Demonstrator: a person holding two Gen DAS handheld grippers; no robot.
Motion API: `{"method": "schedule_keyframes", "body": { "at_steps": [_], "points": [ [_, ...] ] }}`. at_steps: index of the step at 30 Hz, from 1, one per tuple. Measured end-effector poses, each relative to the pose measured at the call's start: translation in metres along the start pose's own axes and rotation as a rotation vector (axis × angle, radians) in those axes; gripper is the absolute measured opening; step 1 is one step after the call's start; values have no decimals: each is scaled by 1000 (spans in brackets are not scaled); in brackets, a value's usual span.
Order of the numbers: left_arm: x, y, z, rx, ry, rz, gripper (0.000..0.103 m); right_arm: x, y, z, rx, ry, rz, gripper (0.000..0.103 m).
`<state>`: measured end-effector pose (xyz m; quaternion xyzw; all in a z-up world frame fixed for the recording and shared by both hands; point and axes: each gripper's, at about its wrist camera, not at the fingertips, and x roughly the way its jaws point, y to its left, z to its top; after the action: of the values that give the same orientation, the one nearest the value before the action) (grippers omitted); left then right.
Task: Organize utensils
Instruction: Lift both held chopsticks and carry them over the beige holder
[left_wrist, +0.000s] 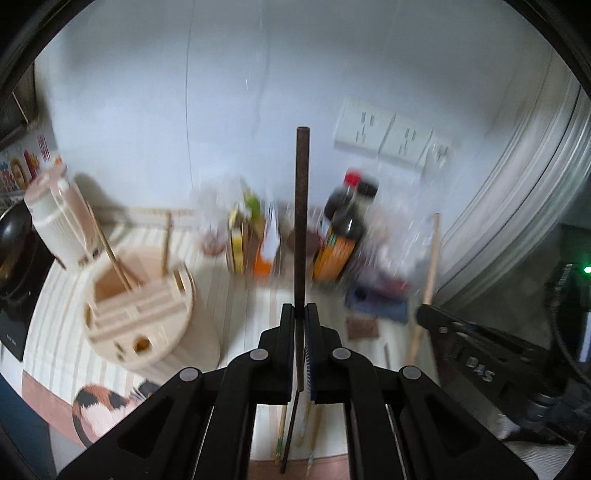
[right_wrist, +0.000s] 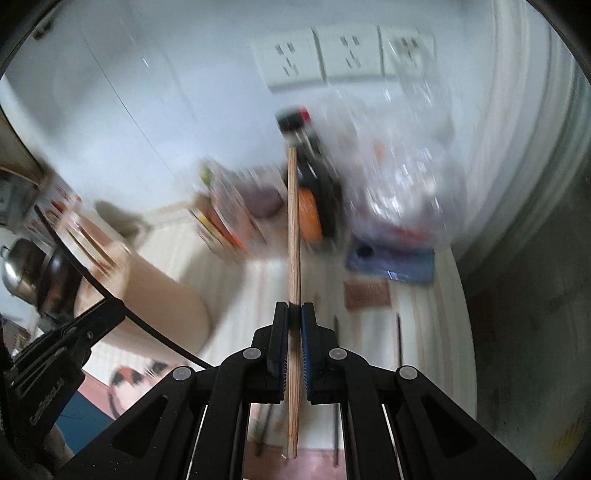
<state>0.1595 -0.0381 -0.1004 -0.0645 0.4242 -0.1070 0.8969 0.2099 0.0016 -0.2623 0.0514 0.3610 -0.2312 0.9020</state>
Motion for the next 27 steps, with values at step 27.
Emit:
{"method": "schedule_keyframes", "body": {
  "at_steps": [27],
  "points": [
    [-1, 198, 64, -321, -61, 304, 3, 73, 239, 91, -285, -284, 354, 7]
  ]
}}
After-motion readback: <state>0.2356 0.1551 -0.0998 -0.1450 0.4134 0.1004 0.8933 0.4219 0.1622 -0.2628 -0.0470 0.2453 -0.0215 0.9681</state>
